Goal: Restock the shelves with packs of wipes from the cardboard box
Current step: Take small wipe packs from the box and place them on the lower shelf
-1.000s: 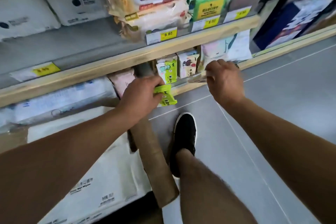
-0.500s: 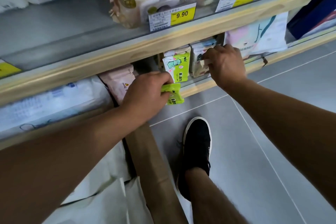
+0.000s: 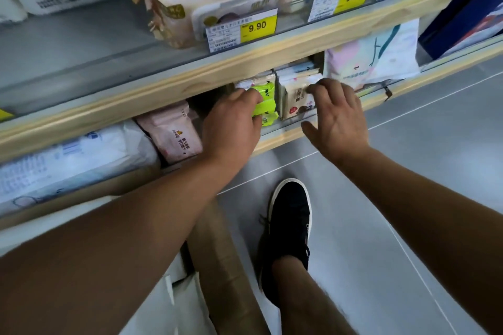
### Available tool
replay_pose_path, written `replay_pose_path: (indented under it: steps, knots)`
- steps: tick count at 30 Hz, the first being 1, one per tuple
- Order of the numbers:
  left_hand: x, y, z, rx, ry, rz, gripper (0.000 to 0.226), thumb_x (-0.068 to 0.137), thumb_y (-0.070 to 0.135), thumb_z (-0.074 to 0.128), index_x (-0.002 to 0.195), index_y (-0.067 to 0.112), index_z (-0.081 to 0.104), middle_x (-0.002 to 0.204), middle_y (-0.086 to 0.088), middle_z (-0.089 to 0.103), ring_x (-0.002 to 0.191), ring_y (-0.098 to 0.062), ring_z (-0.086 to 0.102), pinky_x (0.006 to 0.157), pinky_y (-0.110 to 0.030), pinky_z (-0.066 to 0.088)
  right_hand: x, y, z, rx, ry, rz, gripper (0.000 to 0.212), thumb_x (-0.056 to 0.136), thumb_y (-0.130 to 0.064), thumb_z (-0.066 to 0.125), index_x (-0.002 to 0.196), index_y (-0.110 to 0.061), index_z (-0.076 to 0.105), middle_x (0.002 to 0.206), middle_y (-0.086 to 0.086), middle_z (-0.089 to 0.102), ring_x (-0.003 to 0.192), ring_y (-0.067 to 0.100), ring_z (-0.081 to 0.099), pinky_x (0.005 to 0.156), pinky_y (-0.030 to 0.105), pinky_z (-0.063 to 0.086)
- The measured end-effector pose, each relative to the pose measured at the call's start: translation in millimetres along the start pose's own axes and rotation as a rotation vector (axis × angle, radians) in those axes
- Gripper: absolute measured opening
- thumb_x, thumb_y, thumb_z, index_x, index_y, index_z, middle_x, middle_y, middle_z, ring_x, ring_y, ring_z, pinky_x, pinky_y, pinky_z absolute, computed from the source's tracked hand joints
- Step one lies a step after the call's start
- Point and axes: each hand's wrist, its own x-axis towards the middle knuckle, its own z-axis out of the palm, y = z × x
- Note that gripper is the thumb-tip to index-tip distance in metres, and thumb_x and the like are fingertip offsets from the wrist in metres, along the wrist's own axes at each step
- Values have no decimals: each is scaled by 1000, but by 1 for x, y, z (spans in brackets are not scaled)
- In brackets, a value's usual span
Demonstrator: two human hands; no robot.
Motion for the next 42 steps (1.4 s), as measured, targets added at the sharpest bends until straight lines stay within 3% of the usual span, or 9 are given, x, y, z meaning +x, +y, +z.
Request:
replay_pose_path:
  steps: [9, 19, 28, 33, 42]
  knots:
    - [22, 0, 42, 214, -47, 9, 25, 85, 18, 65, 109, 16, 64, 109, -9, 64, 101, -32, 57, 76, -40, 49, -32, -4, 13, 50, -117, 17, 62, 74, -25, 71, 130, -11, 49, 130, 14, 48, 117, 36, 45, 98, 47, 42]
    - [30, 5, 23, 246, -98, 26, 46, 82, 24, 68, 126, 19, 56, 125, -8, 59, 107, -35, 54, 91, -44, 45, -47, -6, -20, 17, -164, 20, 68, 75, -31, 71, 134, -10, 45, 134, 15, 47, 120, 37, 44, 100, 48, 42]
    - [-59, 29, -101, 195, -243, 56, 54, 84, 33, 62, 135, 18, 49, 130, -6, 55, 111, -31, 49, 94, -38, 44, -70, -80, -126, -48, -242, -54, 66, 82, -34, 65, 141, -16, 38, 141, 7, 41, 133, 30, 33, 110, 40, 30]
    - [-121, 29, -192, 189, -222, 52, 52, 84, 33, 62, 134, 19, 51, 131, -5, 56, 116, -30, 50, 95, -40, 45, -95, -152, -175, -23, -263, -116, 67, 83, -35, 64, 141, -17, 38, 141, 6, 41, 132, 30, 33, 111, 41, 31]
    - [-241, -45, -318, 238, -198, -105, 52, 81, 37, 57, 130, 18, 55, 129, -6, 58, 114, -32, 52, 93, -43, 46, -146, -313, -190, 49, -332, -338, 65, 82, -36, 62, 140, -17, 39, 142, 6, 39, 133, 30, 31, 108, 44, 34]
